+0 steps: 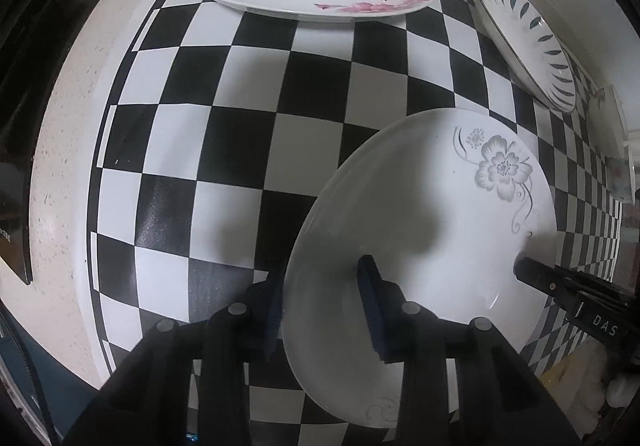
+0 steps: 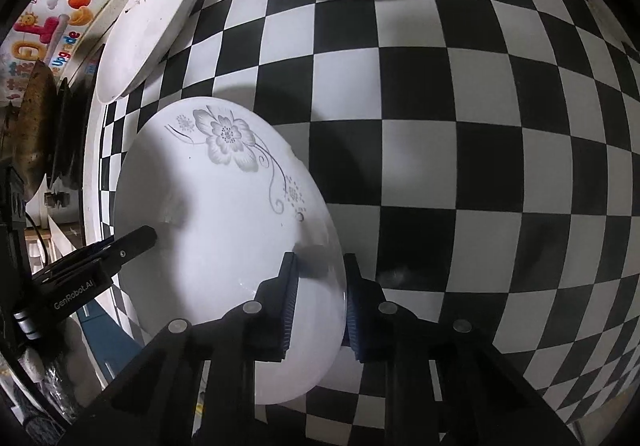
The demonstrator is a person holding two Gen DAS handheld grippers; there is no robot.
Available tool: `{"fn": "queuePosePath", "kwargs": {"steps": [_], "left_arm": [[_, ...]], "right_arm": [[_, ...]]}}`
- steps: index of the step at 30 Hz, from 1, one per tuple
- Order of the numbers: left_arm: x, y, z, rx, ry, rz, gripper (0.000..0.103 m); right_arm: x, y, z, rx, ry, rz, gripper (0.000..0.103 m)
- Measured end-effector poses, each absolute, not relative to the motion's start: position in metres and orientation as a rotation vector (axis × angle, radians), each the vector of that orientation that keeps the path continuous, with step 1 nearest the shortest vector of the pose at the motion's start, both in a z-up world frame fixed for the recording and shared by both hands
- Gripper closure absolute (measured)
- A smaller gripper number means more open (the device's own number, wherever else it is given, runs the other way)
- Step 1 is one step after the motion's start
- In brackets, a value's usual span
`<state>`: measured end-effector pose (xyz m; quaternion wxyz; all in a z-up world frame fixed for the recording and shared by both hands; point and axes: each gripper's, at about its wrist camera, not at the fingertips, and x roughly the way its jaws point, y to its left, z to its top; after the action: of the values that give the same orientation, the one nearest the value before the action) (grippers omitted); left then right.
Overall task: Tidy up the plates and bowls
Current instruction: 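Lift the grey-flower plate with both tools toward the pink-flower plate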
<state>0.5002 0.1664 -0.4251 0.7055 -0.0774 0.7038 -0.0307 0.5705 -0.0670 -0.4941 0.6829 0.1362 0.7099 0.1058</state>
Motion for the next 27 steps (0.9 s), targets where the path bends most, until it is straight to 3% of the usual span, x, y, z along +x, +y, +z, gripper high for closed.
{"fn": "queuePosePath", "kwargs": {"steps": [17, 27], "left_arm": [[0.506, 0.079, -0.392, -0.092, 1.519, -0.161, 0.070], [0.503, 0.025, -0.402, -0.032, 1.543, -0.209, 0.070]], "right_arm": [[0.549, -0.145, -0.458, 0.356, 1.505, 0.171, 0.081], [0.531, -0.202, -0.461, 0.407, 1.489, 0.106, 0.082]]}}
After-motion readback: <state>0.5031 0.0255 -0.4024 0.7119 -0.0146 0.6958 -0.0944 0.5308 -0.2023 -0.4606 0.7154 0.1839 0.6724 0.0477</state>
